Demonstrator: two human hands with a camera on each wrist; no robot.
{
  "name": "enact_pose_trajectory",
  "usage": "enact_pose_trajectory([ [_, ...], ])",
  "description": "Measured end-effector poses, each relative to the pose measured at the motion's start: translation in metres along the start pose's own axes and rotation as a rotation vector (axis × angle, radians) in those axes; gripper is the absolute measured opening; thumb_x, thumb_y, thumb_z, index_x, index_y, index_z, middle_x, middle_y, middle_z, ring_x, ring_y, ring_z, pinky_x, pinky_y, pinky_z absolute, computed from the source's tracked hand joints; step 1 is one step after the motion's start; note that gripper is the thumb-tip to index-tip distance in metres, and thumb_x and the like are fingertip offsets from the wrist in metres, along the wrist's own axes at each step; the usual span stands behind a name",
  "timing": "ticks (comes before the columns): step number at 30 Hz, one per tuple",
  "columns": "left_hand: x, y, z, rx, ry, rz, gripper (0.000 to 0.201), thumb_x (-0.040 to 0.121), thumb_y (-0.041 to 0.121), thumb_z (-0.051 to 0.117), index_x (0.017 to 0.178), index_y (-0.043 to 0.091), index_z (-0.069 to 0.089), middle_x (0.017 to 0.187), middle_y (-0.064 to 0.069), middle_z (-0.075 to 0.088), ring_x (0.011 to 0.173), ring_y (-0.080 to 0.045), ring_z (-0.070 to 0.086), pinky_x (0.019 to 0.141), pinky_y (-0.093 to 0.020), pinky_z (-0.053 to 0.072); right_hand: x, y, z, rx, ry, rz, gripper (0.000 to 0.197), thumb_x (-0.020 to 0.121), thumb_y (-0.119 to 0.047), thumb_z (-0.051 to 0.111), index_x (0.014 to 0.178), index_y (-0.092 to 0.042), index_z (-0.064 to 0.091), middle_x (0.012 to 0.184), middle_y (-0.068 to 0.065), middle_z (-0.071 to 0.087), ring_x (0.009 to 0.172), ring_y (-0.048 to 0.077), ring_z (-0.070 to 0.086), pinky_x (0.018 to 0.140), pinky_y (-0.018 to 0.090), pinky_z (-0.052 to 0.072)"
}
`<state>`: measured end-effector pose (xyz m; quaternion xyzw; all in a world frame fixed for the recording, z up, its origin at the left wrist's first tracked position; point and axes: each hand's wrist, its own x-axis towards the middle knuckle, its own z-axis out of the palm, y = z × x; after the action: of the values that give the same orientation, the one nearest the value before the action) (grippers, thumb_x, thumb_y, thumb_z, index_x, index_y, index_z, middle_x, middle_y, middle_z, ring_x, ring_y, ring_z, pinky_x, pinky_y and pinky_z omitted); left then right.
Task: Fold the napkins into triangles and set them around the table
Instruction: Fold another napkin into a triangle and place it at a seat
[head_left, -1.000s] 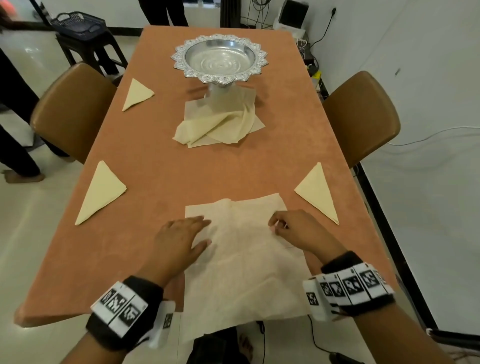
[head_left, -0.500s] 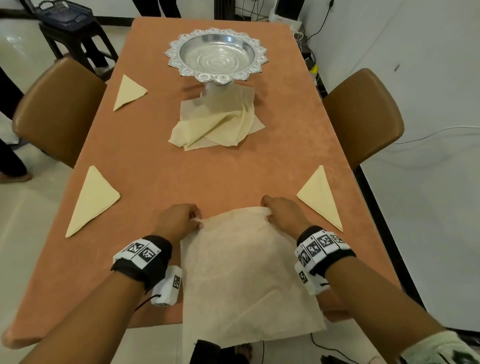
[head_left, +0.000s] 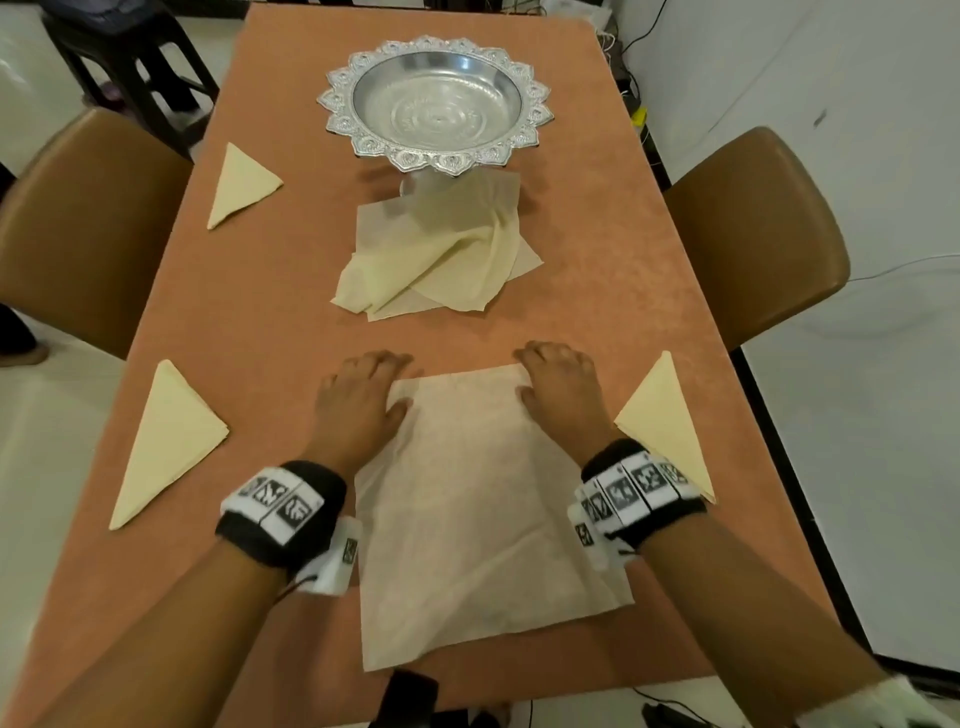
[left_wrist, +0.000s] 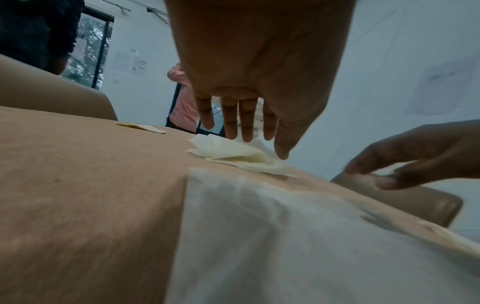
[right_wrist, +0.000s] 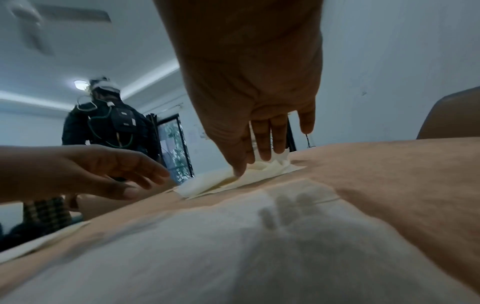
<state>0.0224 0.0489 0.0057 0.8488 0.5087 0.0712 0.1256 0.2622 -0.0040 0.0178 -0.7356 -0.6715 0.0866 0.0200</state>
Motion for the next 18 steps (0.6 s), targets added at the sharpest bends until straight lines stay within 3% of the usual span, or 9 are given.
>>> enact_pose_trajectory([
  [2, -0.041, 0.014, 0.009, -0.012, 0.002, 0.081, 0.047, 0.087, 0.035, 0.061, 0.132, 0.023, 0.052, 0.133, -0.004, 0.054, 0.117, -0.026, 0.053, 0.093, -0.043, 0.042, -0.036, -0.006, 0.011, 0.052, 0.076, -0.046, 0.044, 0.089, -0.024, 0.06, 0.131, -0.02, 0.051, 0.139, 0.002, 0.049, 0.128, 0.021, 0.044, 0.105, 0.041, 0.032],
  [5, -0.111, 0.027, 0.036, -0.009, -0.101, 0.141, 0.049, 0.087, 0.051, 0.045, 0.129, 0.027, 0.053, 0.132, 0.0, 0.056, 0.115, -0.02, 0.056, 0.093, -0.037, 0.041, -0.099, -0.005, 0.043, 0.115, 0.155, -0.147, 0.038, 0.082, -0.023, 0.058, 0.119, -0.019, 0.059, 0.129, 0.003, 0.059, 0.118, 0.022, 0.055, 0.098, 0.043, 0.045],
  [8, -0.158, 0.036, 0.061, 0.022, -0.239, 0.109, 0.062, 0.09, 0.061, 0.033, 0.14, 0.025, 0.045, 0.146, -0.001, 0.045, 0.131, -0.02, 0.044, 0.102, -0.043, 0.039, -0.148, -0.005, 0.07, 0.078, -0.029, -0.185, 0.049, 0.085, -0.039, 0.041, 0.13, -0.022, 0.047, 0.139, 0.002, 0.051, 0.127, 0.018, 0.048, 0.103, 0.044, 0.042],
  [10, -0.17, 0.039, 0.071, 0.031, -0.254, 0.071, 0.068, 0.092, 0.065, 0.024, 0.149, 0.028, 0.028, 0.156, 0.0, 0.025, 0.143, -0.018, 0.02, 0.112, -0.046, 0.022, -0.165, -0.004, 0.081, 0.045, -0.118, -0.163, 0.059, 0.09, -0.048, 0.036, 0.142, -0.02, 0.036, 0.15, 0.002, 0.037, 0.137, 0.017, 0.036, 0.112, 0.047, 0.029],
  [13, -0.175, 0.039, 0.077, 0.024, -0.25, 0.029, 0.071, 0.091, 0.07, 0.014, 0.152, 0.035, 0.008, 0.16, 0.005, 0.005, 0.147, -0.019, -0.002, 0.116, -0.048, 0.007, -0.176, 0.0, 0.089, 0.07, -0.154, -0.168, 0.065, 0.095, -0.054, 0.022, 0.152, -0.026, 0.007, 0.159, -0.005, 0.003, 0.145, 0.01, 0.0, 0.117, 0.043, -0.004],
  [16, -0.183, 0.036, 0.075, 0.06, -0.262, 0.034, 0.072, 0.087, 0.073, 0.005, 0.15, 0.041, -0.007, 0.158, 0.012, -0.014, 0.145, -0.018, -0.017, 0.115, -0.048, -0.005, -0.185, 0.001, 0.089, 0.054, -0.169, -0.129, 0.067, 0.091, -0.059, 0.01, 0.15, -0.031, -0.006, 0.157, -0.01, -0.013, 0.144, 0.008, -0.014, 0.116, 0.044, -0.01],
  [18, -0.193, 0.029, 0.072, 0.065, -0.285, 0.047, 0.072, 0.086, 0.072, 0.006, 0.15, 0.041, -0.007, 0.157, 0.012, -0.016, 0.146, -0.018, -0.016, 0.116, -0.049, -0.007, -0.194, 0.002, 0.085, 0.032, -0.205, -0.098, 0.07, 0.087, -0.062, 0.002, 0.149, -0.032, -0.011, 0.155, -0.011, -0.02, 0.142, 0.007, -0.019, 0.114, 0.045, -0.012],
])
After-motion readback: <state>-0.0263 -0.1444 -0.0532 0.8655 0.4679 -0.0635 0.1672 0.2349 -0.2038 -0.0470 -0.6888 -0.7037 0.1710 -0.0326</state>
